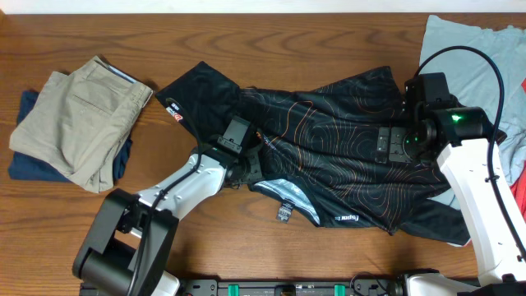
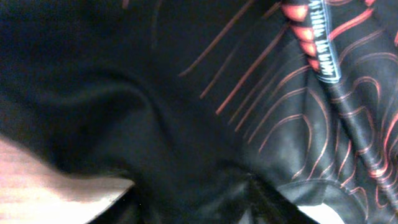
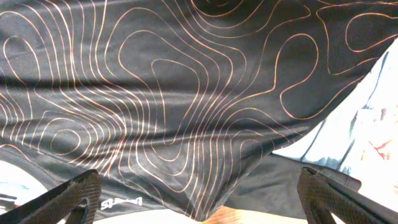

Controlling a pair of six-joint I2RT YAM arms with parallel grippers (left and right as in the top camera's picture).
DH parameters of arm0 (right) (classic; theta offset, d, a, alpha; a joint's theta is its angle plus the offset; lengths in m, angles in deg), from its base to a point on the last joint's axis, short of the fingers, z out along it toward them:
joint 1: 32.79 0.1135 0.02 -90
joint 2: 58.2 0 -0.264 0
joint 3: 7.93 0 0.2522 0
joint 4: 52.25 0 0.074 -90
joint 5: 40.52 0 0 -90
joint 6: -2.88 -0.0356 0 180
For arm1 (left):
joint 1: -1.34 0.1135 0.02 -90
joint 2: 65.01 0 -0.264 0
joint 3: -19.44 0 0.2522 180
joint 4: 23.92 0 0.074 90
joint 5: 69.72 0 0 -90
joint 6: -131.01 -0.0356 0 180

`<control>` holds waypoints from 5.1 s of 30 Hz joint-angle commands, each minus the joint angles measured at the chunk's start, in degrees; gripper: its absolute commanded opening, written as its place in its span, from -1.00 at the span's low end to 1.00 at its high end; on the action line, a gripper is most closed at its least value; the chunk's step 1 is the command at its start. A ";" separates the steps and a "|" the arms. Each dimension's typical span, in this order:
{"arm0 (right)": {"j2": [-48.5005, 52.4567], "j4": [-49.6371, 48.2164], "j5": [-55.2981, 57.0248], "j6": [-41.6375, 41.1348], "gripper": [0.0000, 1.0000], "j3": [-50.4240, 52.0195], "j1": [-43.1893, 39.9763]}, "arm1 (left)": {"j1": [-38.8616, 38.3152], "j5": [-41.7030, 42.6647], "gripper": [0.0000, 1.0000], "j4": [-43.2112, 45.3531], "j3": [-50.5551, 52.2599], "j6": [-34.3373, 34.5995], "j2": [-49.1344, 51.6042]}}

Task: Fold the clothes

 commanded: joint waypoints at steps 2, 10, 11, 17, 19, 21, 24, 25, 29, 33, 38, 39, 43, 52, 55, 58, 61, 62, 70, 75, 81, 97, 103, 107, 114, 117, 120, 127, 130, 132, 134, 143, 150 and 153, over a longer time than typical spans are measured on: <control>-0.76 0.20 0.37 -0.92 0.98 -0.70 -0.79 | 0.13 -1.14 -0.88 -0.55 1.05 -0.24 3.17; -0.76 0.24 0.35 -0.94 0.99 -0.70 -0.79 | 11.61 -7.58 -0.88 -7.67 -8.13 -10.40 0.98; -0.76 0.22 0.35 -0.94 0.99 -0.70 -0.79 | 14.05 -8.48 -0.87 -9.09 -10.54 -11.17 0.98; -0.76 0.22 0.33 -0.96 0.99 -0.70 -0.79 | 28.59 -5.03 -0.87 -16.46 -26.34 -11.87 1.01; -0.76 0.22 0.31 -0.96 0.99 -0.70 -0.79 | 31.43 -2.49 -0.66 -18.29 -28.87 -11.87 1.01; -0.76 0.24 0.15 -0.94 0.99 -0.70 -0.79 | 33.55 -1.22 -0.30 -20.81 -29.81 -11.87 1.01; -0.76 0.22 -0.09 -0.94 0.99 -0.70 -0.79 | 34.69 1.60 0.44 -27.04 -29.44 -11.82 1.14; -0.76 0.15 -0.07 -0.94 0.99 -0.70 -0.79 | 34.56 2.67 0.69 -29.18 -29.14 -11.82 1.16; -0.76 0.04 -0.09 -0.94 0.99 -0.70 -0.79 | 32.02 6.82 0.89 -39.60 -28.17 -11.80 1.64; -0.76 0.07 -0.09 -0.94 0.99 -0.70 -0.79 | 26.12 7.72 0.89 -43.50 -24.74 -11.82 1.75; -0.76 0.11 -0.09 -0.94 0.99 -0.70 -0.79 | 17.22 7.76 0.88 -36.94 -16.79 -10.14 1.86; -0.76 0.17 -0.09 -0.94 0.98 -0.70 -0.79 | 15.61 7.96 0.88 -35.28 -14.97 -8.70 1.86; -0.76 0.33 -0.09 -0.92 0.99 -0.70 -0.79 | 9.22 8.13 0.77 -27.12 -7.93 -2.19 1.86; -0.76 0.61 -0.09 -0.94 0.98 -0.70 -0.79 | 0.96 7.48 0.66 -8.83 -1.68 3.04 2.10; -0.76 0.83 -0.09 -0.92 0.98 -0.70 -0.79 | 0.44 4.87 0.40 -8.04 -1.68 3.06 2.19; -0.76 0.92 -0.09 -0.94 0.98 -0.70 -0.79 | 0.52 2.49 -0.12 -8.09 -1.68 3.04 2.19; -0.76 0.92 -0.07 -0.92 0.99 -0.70 -0.79 | 0.52 1.36 -0.48 -8.50 -1.68 3.04 2.19; -0.76 0.92 -0.07 -0.92 0.99 -0.70 -0.79 | 0.52 1.14 -0.60 -8.74 -1.68 3.02 2.19; -0.76 1.25 -0.04 -0.92 0.98 -0.70 -0.79 | 3.37 -1.64 -0.88 -13.27 -1.70 1.38 1.68; -0.76 1.29 -0.04 -0.90 0.98 -0.70 -0.79 | 11.87 -6.82 -0.88 -23.12 -3.21 -2.71 -2.05; -0.76 1.11 -0.07 -0.92 0.99 -0.70 -0.79 | 23.71 -3.37 -0.72 -28.26 -4.98 -5.25 -9.53; -0.76 1.14 -0.07 -0.92 0.98 -0.70 -0.79 | 15.54 6.32 0.57 -18.67 6.97 -2.64 -10.12; -0.76 1.31 -0.07 -0.92 0.98 -0.70 -0.79 | 14.60 2.67 0.63 -13.57 11.30 0.94 -9.77; -0.76 1.31 -0.09 -0.94 0.99 -0.70 -0.79 | 13.88 3.52 0.61 -8.83 12.76 1.31 -9.31; -0.76 1.36 -0.09 -0.94 0.98 -0.70 -0.79 | 8.68 3.56 0.28 -3.87 13.09 1.31 -7.85; -0.76 1.36 -0.09 -0.92 0.98 -0.70 -0.79 | 7.48 3.13 -0.36 -3.61 13.09 1.29 -7.37; -0.76 1.55 -0.07 -0.92 0.99 -0.70 -0.79 | 7.56 2.69 -0.87 -4.11 13.09 1.27 -7.37; -0.76 1.79 -0.07 -0.92 0.98 -0.70 -0.79 | 9.90 1.60 -0.88 -10.16 11.43 -3.28 -8.79; -0.76 2.03 -0.09 -0.94 0.98 -0.70 -0.79 | 12.90 1.42 -0.88 -16.33 8.94 -6.91 -11.74; -0.76 2.45 -0.17 -0.96 0.99 -0.70 -0.79 | 15.63 1.42 -0.88 -21.38 6.73 -8.72 -14.75; -0.76 3.02 -0.98 -1.29 0.99 -0.70 -0.79 | 18.58 1.42 -0.88 -25.62 4.59 -10.10 -18.01; -0.61 2.25 -1.14 -5.90 0.98 1.79 -0.87 | 31.58 1.44 -0.88 -31.56 1.38 -12.31 -32.09; -0.61 0.09 -5.40 -9.49 0.91 8.55 -2.01 | 34.05 1.44 -0.88 -37.38 1.44 -12.28 -32.98; -0.61 -2.16 -9.99 -9.51 0.91 12.72 -2.01 | 34.05 1.44 -0.88 -37.53 1.44 -12.28 -32.94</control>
